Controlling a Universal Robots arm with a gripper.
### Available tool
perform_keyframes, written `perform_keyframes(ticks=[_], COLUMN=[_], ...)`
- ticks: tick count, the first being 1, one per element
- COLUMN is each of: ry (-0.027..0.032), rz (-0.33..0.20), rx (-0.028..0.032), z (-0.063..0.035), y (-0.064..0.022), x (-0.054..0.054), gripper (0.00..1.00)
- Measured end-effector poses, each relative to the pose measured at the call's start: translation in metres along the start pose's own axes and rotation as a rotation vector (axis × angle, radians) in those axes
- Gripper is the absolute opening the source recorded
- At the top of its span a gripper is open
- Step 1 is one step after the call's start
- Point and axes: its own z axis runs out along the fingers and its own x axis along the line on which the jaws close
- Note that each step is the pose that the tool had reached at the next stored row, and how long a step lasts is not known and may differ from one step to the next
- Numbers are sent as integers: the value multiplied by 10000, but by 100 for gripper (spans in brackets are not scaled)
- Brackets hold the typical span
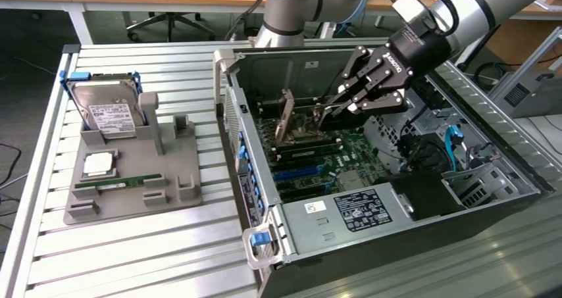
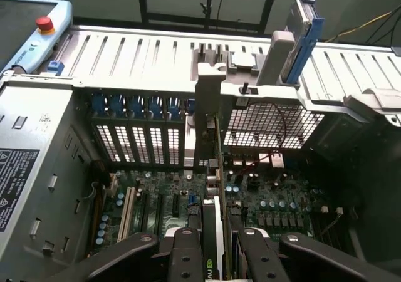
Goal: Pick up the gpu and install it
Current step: 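Press down on the gpu until it lock into place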
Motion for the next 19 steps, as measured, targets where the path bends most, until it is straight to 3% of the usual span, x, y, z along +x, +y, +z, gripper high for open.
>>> perform_keyframes(ticks=[2, 3, 12, 14, 15, 17, 19], ry=[-10, -13, -6, 55, 136, 162, 146], rz=[6, 6, 34, 93, 166, 191, 210], rx=[-228, -272, -288, -290, -291, -292, -291], z=[-9, -2, 112, 120, 125, 146, 173], y=[-24, -32, -133, -138, -143, -161, -185], x=[1, 3, 26, 57, 72, 75, 77], gripper=[27, 27, 27, 27, 27, 27, 27])
